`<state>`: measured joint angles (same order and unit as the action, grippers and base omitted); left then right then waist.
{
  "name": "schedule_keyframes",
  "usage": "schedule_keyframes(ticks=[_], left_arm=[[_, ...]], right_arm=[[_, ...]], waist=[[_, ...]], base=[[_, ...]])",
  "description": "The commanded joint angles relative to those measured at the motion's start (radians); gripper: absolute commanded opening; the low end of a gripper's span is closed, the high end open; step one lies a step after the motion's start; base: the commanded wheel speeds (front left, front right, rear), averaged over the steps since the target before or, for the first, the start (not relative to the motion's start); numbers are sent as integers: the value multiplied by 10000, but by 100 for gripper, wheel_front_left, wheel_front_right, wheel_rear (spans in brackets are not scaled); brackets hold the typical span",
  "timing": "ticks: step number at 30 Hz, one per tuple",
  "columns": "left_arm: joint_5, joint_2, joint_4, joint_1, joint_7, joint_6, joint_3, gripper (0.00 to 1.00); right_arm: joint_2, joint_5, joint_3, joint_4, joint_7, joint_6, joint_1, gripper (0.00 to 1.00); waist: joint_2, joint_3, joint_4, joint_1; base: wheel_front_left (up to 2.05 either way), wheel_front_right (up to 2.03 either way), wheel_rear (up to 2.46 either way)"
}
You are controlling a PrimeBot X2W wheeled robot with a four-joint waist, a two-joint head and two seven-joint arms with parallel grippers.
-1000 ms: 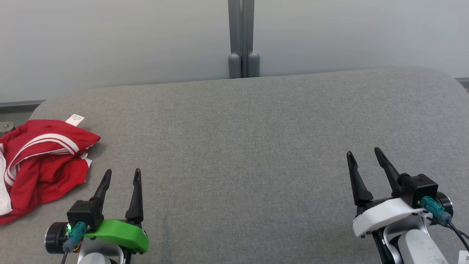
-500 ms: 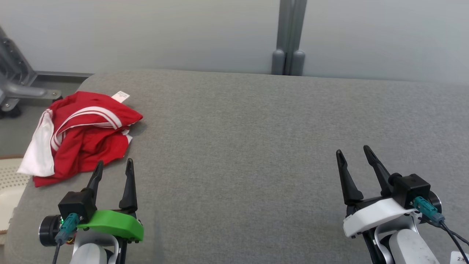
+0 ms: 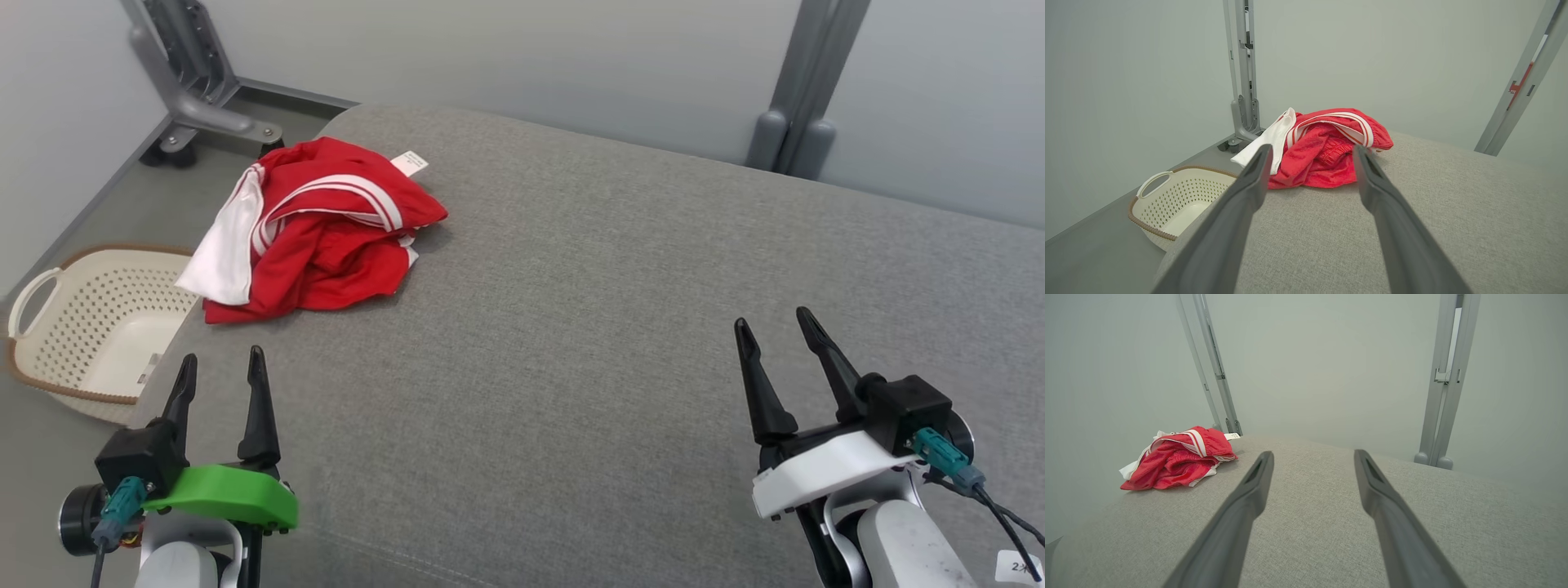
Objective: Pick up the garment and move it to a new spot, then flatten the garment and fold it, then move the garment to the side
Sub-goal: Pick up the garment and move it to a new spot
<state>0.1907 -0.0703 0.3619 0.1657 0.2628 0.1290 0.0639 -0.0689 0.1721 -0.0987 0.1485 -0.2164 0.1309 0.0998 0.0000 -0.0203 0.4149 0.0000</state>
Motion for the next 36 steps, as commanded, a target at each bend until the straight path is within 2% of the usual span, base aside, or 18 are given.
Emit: schedule_keyframes(ticks=[1, 8, 13, 16, 19, 28, 36], left_arm=[[-11, 62, -49, 67, 31, 11, 38, 100], [175, 124, -171, 423, 31, 20, 145, 100], [430, 169, 16, 1308, 29, 26, 180, 100], [638, 190, 525, 2086, 18, 27, 33, 100], [990, 122, 1624, 3216, 18, 29, -304, 100], [2017, -1134, 5083, 6281, -261, 27, -1243, 100], [2182, -2061, 7043, 7875, -300, 17, -1409, 100]], right_arm=[[-45, -64, 13, -79, 28, -3, 104, 100], [-284, -150, -45, -494, 301, -3, 377, 100], [-700, -221, -180, -1066, 678, -3, 880, 100], [-965, -231, -225, -1444, 926, -3, 1220, 100], [-1211, -168, -237, -1810, 1121, -3, 1604, 100], [-1455, -32, -357, -2225, 1193, -3, 2297, 100], [-1560, 50, -368, -2245, 1087, -3, 2472, 100]], waist=[[0, -256, 366, 0], [0, -894, 401, 0], [0, -1978, 127, 0], [0, -2712, -73, 0], [0, -3463, -310, 0], [0, -4859, -1109, 0], [0, -5402, -1454, 0]], base=[[0, 0, 0], [0, 0, 0], [0, 0, 0], [0, 0, 0], [0, 0, 0], [0, 0, 0], [0, 0, 0]])
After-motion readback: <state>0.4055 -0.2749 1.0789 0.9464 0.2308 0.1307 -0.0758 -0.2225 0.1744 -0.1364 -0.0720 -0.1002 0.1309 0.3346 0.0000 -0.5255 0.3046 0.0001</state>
